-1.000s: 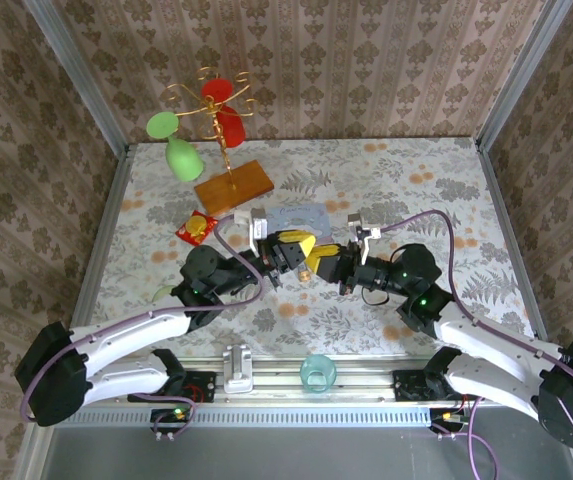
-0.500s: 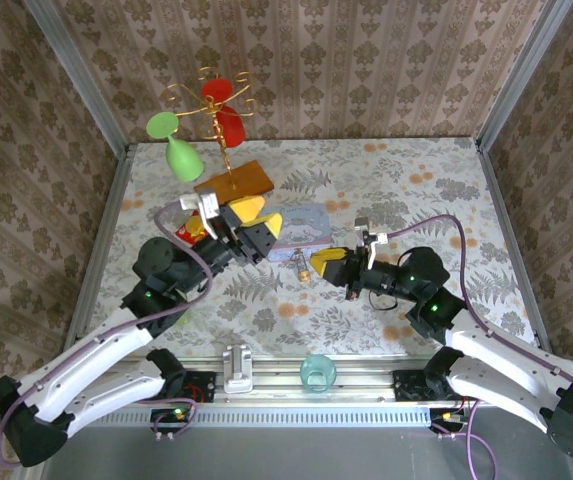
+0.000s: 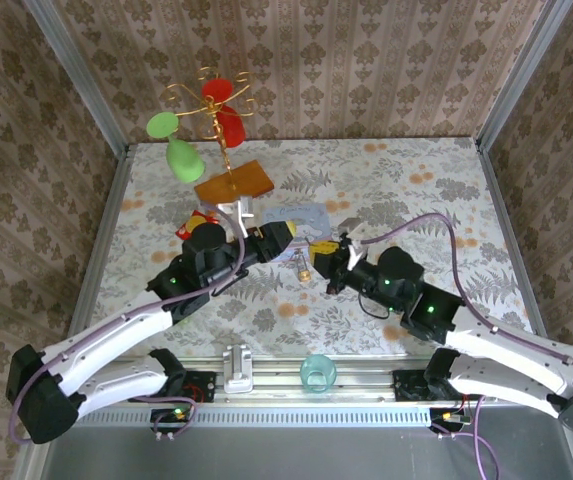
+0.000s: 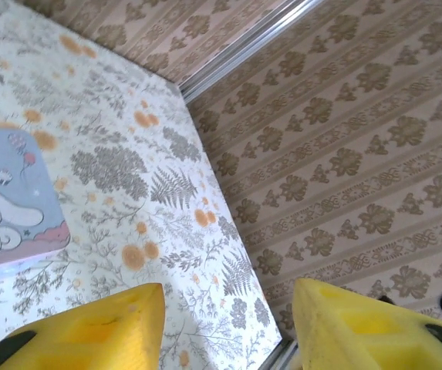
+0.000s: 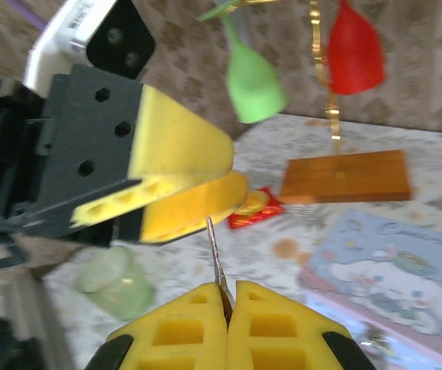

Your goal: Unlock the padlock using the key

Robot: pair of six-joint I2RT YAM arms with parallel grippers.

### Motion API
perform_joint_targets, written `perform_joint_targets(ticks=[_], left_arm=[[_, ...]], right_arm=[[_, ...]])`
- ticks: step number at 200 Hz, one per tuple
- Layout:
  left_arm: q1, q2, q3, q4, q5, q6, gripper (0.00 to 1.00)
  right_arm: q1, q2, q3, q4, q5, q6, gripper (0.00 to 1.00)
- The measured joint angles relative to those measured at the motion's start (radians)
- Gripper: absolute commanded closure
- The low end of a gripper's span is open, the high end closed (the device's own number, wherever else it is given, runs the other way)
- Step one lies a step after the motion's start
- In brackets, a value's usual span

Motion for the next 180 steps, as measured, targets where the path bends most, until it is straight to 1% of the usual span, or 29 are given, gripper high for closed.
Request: perform_joint_targets(ticks=[19, 39, 47, 62, 69, 84, 99, 121, 141, 180], left_arm=[[-0.006, 0.014, -0.003, -0.003, -0.014, -0.061, 0.53], [-0.006, 0.014, -0.015, 0.003, -0.020, -0.106, 0.58], [-0.006, 0.014, -0.022, 0.005, -0.023, -0.119, 0.57], [-0.006, 0.016, -0.038, 0.007, -0.023, -0.144, 0.52], [-0.003, 0.019, -0.051, 0.022, -0.022, -0.163, 0.52], [0.011, 0.046, -0.096, 0.096, -0.002, -0.216, 0.53], [0.031, 0.110, -0.145, 0.178, 0.019, -0.279, 0.55], [0.035, 0.183, -0.163, 0.193, 0.038, -0.314, 0.55], [0.035, 0.170, -0.162, 0.187, 0.037, -0.317, 0.56], [0.042, 0.126, -0.162, 0.203, 0.030, -0.336, 0.65]], right_arm=[[0.018, 0.066, 0.026, -0.035, 0.124, -0.094, 1.00], [0.028, 0.122, 0.031, -0.076, 0.217, -0.171, 1.00], [0.035, 0.145, 0.038, -0.094, 0.254, -0.199, 1.00], [0.050, 0.185, 0.058, -0.121, 0.304, -0.244, 1.00], [0.055, 0.200, 0.065, -0.122, 0.320, -0.261, 1.00], [0.059, 0.215, 0.070, -0.118, 0.328, -0.283, 1.00], [0.060, 0.227, 0.070, -0.115, 0.328, -0.298, 1.00], [0.066, 0.262, 0.072, -0.103, 0.326, -0.312, 1.00], [0.079, 0.289, 0.073, -0.085, 0.328, -0.325, 1.00], [0.087, 0.322, 0.089, -0.066, 0.328, -0.333, 1.00]])
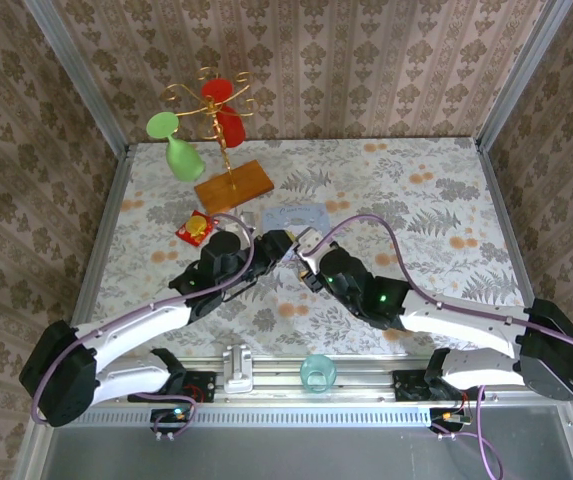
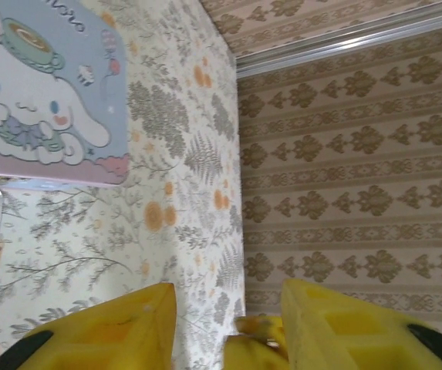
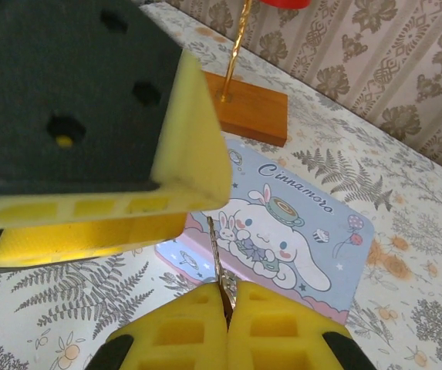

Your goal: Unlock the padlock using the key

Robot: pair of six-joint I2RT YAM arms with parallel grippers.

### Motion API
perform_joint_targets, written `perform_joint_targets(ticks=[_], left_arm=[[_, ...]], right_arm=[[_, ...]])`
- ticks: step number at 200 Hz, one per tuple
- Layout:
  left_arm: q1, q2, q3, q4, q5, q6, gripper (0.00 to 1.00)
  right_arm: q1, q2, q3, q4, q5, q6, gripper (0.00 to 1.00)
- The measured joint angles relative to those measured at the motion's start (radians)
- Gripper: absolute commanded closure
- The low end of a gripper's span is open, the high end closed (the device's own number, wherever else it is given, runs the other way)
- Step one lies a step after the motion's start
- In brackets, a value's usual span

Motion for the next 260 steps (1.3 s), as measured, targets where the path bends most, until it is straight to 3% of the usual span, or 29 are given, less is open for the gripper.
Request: perform_joint_targets(ticks=[60, 125, 158, 181, 201, 214, 233, 249, 260], left_arm=[[-0.001, 0.000, -0.012, 0.026, -0.011, -0.031, 0.69], [0.000, 0.010, -0.034, 0.037, -0.018, -0.053, 0.86], [0.011, 0.010, -0.040, 0.036, -0.026, -0.053, 0.98], [0.011, 0.010, -0.042, 0.036, -0.022, -0.053, 1.00], [0.011, 0.010, -0.042, 0.037, -0.015, -0.053, 1.00], [0.016, 0.010, -0.042, 0.037, -0.015, -0.048, 1.00], [0.019, 0.006, -0.041, 0.034, -0.015, -0.006, 1.00], [0.016, -0.013, -0.035, -0.002, -0.027, 0.069, 1.00], [0.012, -0.026, -0.031, -0.008, -0.031, 0.124, 1.00]], right_arm=[[0.030, 0.064, 0.027, 0.006, 0.020, -0.019, 1.00], [0.055, 0.113, 0.054, 0.039, 0.046, -0.042, 1.00], [0.063, 0.134, 0.069, 0.046, 0.077, -0.050, 0.93], [0.068, 0.139, 0.069, 0.047, 0.089, -0.053, 0.80], [0.069, 0.140, 0.070, 0.045, 0.098, -0.053, 0.53], [0.063, 0.139, 0.071, 0.036, 0.086, -0.044, 0.42], [0.012, 0.120, 0.072, -0.028, -0.046, -0.015, 0.38], [-0.097, 0.049, 0.045, -0.055, -0.235, 0.048, 0.25], [-0.171, -0.037, 0.000, -0.040, -0.354, 0.097, 0.24]])
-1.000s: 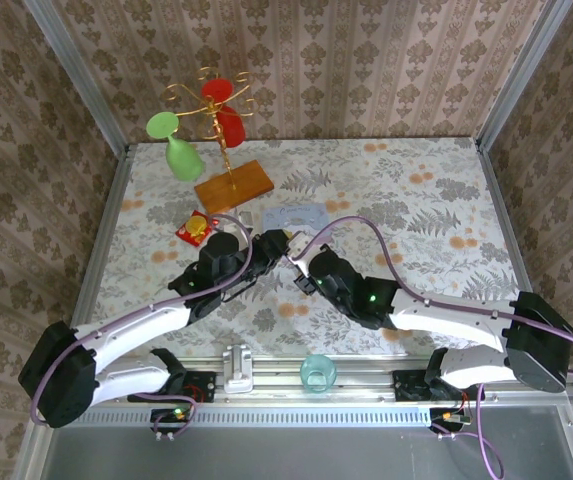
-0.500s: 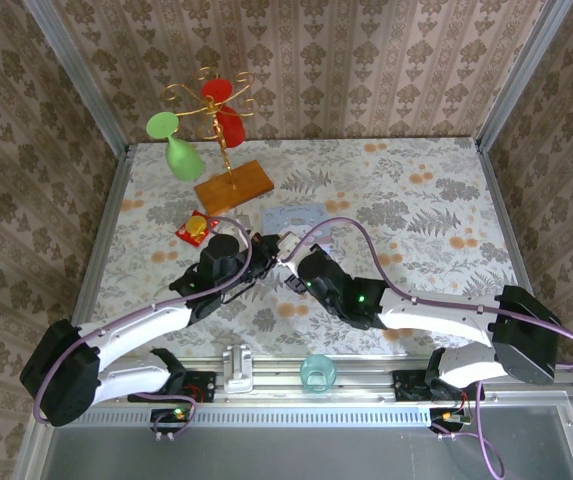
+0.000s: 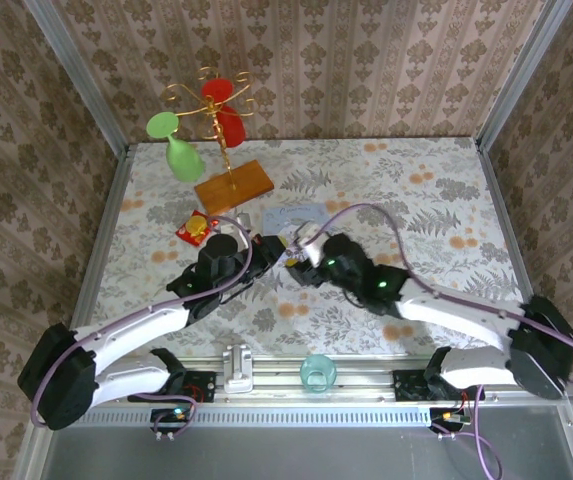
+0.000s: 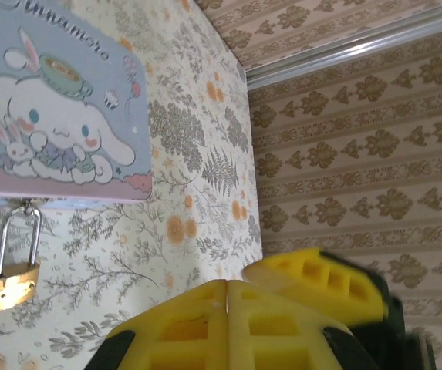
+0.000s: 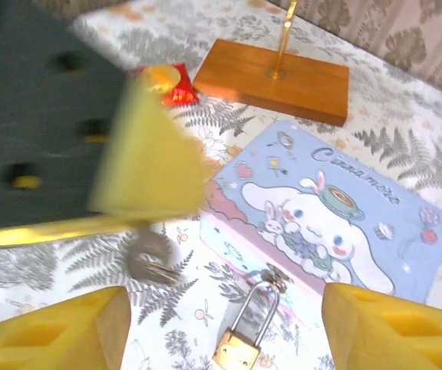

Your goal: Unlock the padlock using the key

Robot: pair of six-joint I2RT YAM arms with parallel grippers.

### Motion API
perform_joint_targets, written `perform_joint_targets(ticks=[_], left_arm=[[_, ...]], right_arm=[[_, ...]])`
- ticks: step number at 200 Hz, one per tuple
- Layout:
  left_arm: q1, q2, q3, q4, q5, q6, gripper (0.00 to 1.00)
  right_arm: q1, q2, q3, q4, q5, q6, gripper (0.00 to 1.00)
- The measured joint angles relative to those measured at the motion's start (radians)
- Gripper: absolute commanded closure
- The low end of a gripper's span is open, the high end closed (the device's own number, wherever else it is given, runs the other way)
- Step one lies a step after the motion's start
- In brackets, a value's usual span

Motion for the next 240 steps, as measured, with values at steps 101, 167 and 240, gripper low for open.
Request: perform_joint_targets(ticks=[101, 167, 240], left_arm=[[-0.006, -0.039, -0.035, 0.317, 0.183, 0.478, 1.00], [-0.006, -0.052, -0.068, 0.470, 0.243, 0.493, 1.00], [-0.006, -0.015, -0.093, 0.611, 0.259, 0.431, 1.00]], right_arm=[[-0.277, -0.092, -0.127, 0.373, -0.718, 0.515, 0.44], [-0.277, -0.061, -0.144, 0.546, -0.841, 0.638, 0.59], [-0.272, -0.008, -0.158, 0.703, -0.856, 0.691, 0.67]])
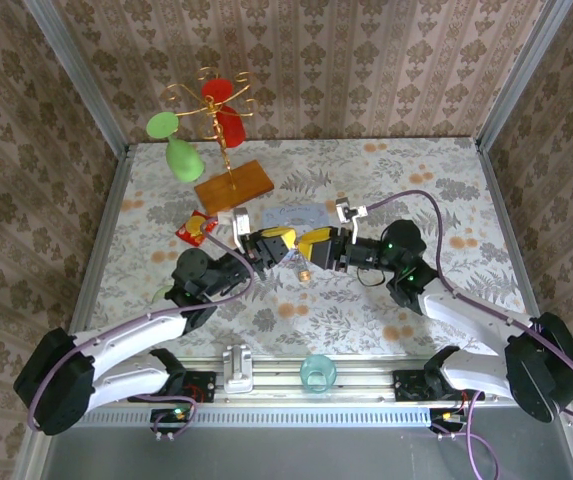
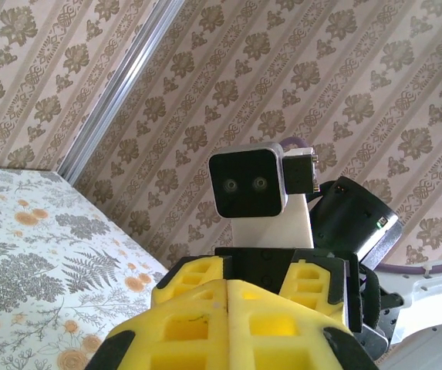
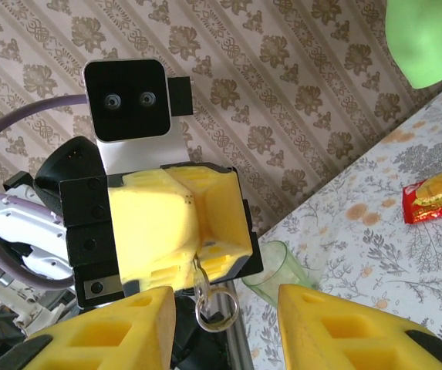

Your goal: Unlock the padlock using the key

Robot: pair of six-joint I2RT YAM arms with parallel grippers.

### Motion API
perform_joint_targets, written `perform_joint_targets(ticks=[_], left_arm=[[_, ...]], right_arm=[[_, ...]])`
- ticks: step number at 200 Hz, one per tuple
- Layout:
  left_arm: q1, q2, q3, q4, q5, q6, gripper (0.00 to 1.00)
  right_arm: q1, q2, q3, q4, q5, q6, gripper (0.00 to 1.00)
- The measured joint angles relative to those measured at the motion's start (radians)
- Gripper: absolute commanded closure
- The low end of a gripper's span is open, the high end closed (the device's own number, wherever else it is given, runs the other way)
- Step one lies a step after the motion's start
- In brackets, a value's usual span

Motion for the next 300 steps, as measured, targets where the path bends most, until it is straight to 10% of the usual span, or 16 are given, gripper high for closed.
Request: perform_joint_targets(ticks=[207, 232, 300], left_arm=[[0.013, 0.088, -0.043, 0.173, -0.010, -0.076, 1.00], [0.020, 0.089, -0.058, 0.172, -0.014, -0.083, 0.02], [0.118, -0.228, -0.056, -0.264, -0.128, -0.012, 0.00]], right_arm=[[0.013, 0.089, -0.026, 0.172, -0.014, 0.078, 1.00], [0.012, 0.067, -0.051, 0.164, -0.010, 0.069, 1.00], [0.011, -0.105, -0.108, -0.063, 0.069, -0.042, 1.00]])
